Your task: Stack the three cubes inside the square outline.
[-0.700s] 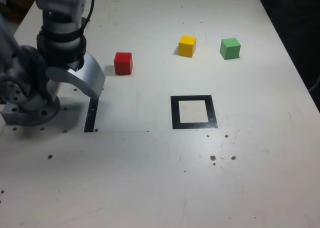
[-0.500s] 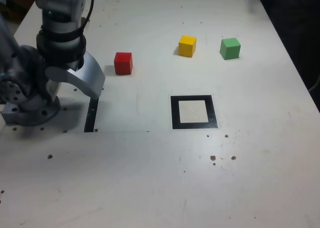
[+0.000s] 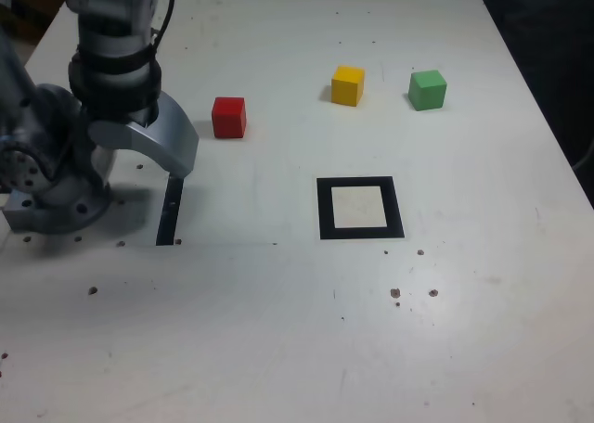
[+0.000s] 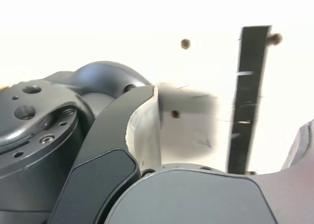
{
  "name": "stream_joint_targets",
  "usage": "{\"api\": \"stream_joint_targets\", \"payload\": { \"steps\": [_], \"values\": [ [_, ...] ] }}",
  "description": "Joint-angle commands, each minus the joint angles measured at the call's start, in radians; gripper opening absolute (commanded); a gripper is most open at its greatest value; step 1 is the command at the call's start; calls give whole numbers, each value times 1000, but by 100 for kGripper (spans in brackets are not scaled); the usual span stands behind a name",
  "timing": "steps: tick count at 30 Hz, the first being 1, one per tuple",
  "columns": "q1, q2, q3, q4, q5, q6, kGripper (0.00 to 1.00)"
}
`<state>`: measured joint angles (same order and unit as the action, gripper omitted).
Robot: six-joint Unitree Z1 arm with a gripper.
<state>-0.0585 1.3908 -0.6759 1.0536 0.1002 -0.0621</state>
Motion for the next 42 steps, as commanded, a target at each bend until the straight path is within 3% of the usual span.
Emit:
{"api": "stream_joint_targets", "payload": {
  "steps": [1,8,15,22,27,42],
  "values": [
    [14,-23,-30,9,18,10,99],
    [97,-21,-176,81,66,128,99],
    [291,22,-292,135,102,309,99],
    [437,161,-366,130,134,436,97],
    [481,275,-406,103,149,482,95],
    [508,426,-366,-59,146,486,92]
  ]
}}
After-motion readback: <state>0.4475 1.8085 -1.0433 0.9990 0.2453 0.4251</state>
